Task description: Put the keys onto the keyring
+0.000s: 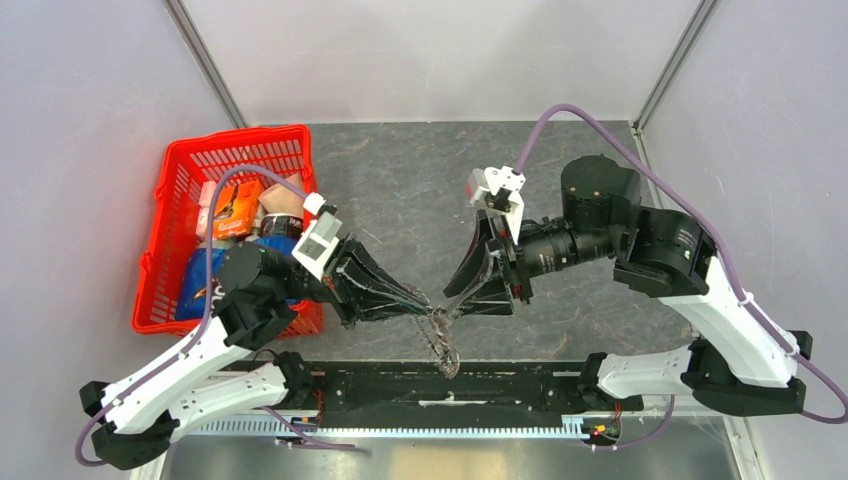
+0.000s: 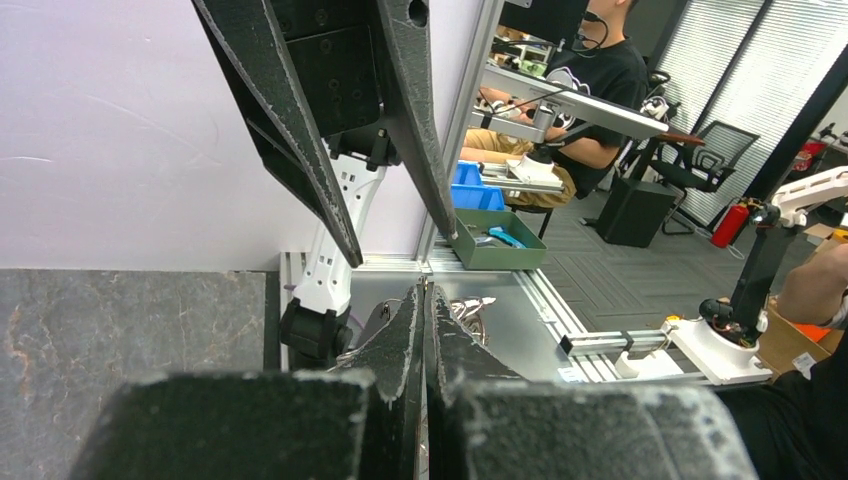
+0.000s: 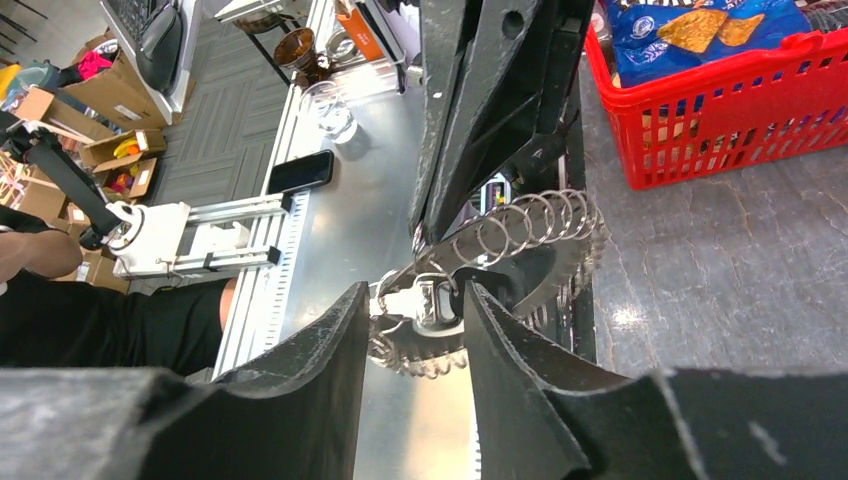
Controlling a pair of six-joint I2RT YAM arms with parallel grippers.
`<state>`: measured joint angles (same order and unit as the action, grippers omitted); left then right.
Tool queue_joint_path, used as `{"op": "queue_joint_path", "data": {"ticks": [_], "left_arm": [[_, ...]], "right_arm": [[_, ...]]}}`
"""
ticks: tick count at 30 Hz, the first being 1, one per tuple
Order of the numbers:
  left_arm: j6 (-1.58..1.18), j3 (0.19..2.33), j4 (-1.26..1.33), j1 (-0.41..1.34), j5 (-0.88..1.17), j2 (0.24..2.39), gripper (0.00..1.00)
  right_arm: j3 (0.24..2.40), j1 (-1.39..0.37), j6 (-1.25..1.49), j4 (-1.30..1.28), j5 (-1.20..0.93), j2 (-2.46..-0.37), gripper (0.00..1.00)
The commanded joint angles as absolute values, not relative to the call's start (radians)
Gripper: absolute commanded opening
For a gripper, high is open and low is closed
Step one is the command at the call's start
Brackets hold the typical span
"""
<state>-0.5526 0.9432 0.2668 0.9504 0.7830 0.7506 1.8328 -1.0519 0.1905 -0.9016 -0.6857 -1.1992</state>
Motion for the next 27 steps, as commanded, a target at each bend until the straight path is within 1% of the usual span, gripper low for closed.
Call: {"op": "queue_joint_path", "data": {"ticks": [1, 5, 9, 20, 21, 25, 26, 27], "left_arm": [[-0.555, 0.940, 0.345, 0.953, 0.744, 0.735, 0.02], [-0.557, 0.937, 0.345, 0.952, 0.722, 0.733, 0.02], [-0.553, 0.936, 0.336, 0.953, 0.691, 0.729, 0.02], [-0.541, 0.939, 0.317, 0.953, 0.627, 0.729, 0.02], [-0.540, 0.939, 0.319, 0.953, 0.627, 0.731, 0.02], [-0.545, 0.940, 0.324, 0.953, 0.629, 0.736, 0.02], [-0.548, 0.939, 0.329, 0.952, 0.632, 0.737, 0.02], [-0.552, 0.938, 0.333, 0.952, 0.636, 0.740, 0.02]], "right_arm": [[1.857, -1.055, 0.195, -0.831, -0.675, -1.218, 0.44], [1.847, -1.055, 0.206, -0.809, -0.699, -1.230, 0.35], [1.833, -1.055, 0.210, -0.796, -0.719, -1.229, 0.31], [1.794, -1.055, 0.212, -0.791, -0.726, -1.222, 0.30], [1.792, -1.055, 0.210, -0.792, -0.722, -1.222, 0.29], [1.793, -1.055, 0.212, -0.789, -0.715, -1.222, 0.17], [1.794, -1.055, 0.213, -0.786, -0.711, -1.223, 0.14], [1.795, -1.056, 0.218, -0.783, -0.708, -1.224, 0.08]]}}
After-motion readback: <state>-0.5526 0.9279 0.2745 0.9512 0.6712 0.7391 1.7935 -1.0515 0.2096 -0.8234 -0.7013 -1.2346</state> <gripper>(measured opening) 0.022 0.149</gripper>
